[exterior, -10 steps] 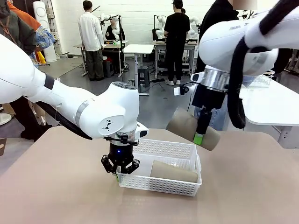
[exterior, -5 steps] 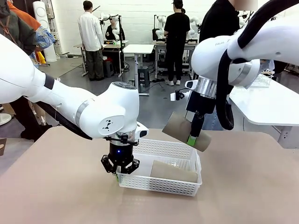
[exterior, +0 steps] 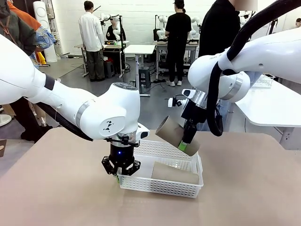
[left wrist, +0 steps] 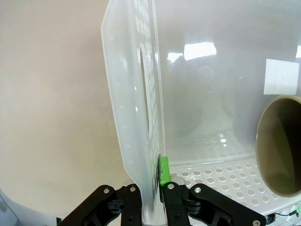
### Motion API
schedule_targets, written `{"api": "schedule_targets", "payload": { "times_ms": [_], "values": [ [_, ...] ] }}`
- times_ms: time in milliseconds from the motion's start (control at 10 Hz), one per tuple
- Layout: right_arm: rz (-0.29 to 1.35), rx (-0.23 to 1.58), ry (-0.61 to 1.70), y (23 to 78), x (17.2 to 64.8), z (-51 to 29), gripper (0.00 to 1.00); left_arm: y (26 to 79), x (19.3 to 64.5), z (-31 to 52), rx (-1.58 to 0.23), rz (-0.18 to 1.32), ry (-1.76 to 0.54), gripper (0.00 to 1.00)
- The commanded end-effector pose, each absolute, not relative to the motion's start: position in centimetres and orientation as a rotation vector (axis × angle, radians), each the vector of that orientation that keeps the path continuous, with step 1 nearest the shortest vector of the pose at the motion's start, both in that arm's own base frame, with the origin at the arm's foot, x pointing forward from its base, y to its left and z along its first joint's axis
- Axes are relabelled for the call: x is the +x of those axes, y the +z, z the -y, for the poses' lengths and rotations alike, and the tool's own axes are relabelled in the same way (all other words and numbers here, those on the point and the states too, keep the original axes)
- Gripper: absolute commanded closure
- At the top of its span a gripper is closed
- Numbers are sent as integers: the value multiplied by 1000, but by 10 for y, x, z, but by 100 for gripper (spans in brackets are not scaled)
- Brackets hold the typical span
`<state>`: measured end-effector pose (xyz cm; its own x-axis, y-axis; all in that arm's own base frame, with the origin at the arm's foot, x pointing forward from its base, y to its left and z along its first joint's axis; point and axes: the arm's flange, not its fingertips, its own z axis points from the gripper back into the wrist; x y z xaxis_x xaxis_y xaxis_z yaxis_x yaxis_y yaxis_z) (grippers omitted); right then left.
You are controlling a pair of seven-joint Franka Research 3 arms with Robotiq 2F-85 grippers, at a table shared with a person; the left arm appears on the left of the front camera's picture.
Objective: Clean and organize the cups into the basket.
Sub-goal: Pick up the Reusable plastic cup from the right side of the table and stack it inside the Organizing basket in the center of the table.
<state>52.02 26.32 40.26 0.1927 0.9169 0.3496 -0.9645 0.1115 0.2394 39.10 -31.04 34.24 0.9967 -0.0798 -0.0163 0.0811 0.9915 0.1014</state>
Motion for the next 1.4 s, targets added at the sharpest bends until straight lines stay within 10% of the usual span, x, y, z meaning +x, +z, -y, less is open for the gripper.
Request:
{"api": "schedule_targets", "payload": {
  "times_ms": [0,1300],
  "values": [
    [153,517,1432,394,514,-260,19,341,389,310,112,-18,-79,100],
    [152,599,1568,343,504,-258,19,341,389,310,112,-18,-79,100]
  ]
}}
